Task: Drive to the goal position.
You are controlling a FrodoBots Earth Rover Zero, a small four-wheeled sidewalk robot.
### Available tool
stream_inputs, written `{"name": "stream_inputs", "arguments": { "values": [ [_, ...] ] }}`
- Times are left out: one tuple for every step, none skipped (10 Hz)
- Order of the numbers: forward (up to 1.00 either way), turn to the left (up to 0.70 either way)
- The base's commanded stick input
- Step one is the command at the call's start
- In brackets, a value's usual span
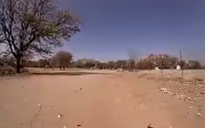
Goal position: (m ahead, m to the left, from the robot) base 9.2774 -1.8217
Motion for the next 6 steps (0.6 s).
{"name": "stream_inputs", "arguments": {
  "values": [
    [0.50, 0.00],
    [0.50, 0.00],
    [0.50, 0.00],
    [0.50, 0.00],
    [0.50, 0.00],
    [0.50, 0.00]
  ]
}}
